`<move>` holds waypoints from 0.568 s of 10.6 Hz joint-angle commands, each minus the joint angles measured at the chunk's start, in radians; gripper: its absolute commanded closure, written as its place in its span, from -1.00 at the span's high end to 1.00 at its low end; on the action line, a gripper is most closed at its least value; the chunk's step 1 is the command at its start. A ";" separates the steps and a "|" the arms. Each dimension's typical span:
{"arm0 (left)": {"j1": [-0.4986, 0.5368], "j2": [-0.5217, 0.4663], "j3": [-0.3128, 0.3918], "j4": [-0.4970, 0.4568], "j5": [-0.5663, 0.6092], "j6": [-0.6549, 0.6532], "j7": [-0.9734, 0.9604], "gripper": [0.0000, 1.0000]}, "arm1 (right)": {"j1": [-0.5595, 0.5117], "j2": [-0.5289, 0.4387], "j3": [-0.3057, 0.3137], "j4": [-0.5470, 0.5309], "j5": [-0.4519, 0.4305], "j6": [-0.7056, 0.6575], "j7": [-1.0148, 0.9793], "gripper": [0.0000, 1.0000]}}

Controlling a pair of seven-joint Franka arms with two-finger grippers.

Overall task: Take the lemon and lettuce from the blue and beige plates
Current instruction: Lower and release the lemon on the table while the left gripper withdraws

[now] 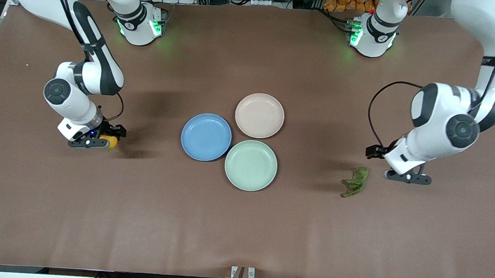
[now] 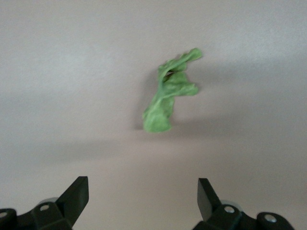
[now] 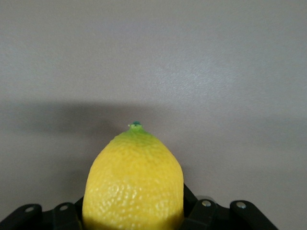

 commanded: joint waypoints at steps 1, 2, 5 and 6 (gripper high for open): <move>-0.028 -0.120 0.022 -0.092 -0.030 0.006 0.009 1.00 | -0.005 0.035 0.001 -0.018 0.027 0.066 -0.021 -0.30; -0.027 -0.146 0.022 -0.090 -0.030 -0.012 0.007 1.00 | -0.005 0.048 0.001 -0.021 0.029 0.078 -0.021 -0.30; -0.037 -0.211 0.021 -0.041 -0.022 -0.035 -0.041 1.00 | -0.005 0.076 0.001 -0.023 0.029 0.101 -0.017 -0.28; -0.057 -0.224 0.021 -0.018 -0.008 -0.049 -0.033 1.00 | -0.004 0.085 0.001 -0.023 0.030 0.110 -0.014 -0.26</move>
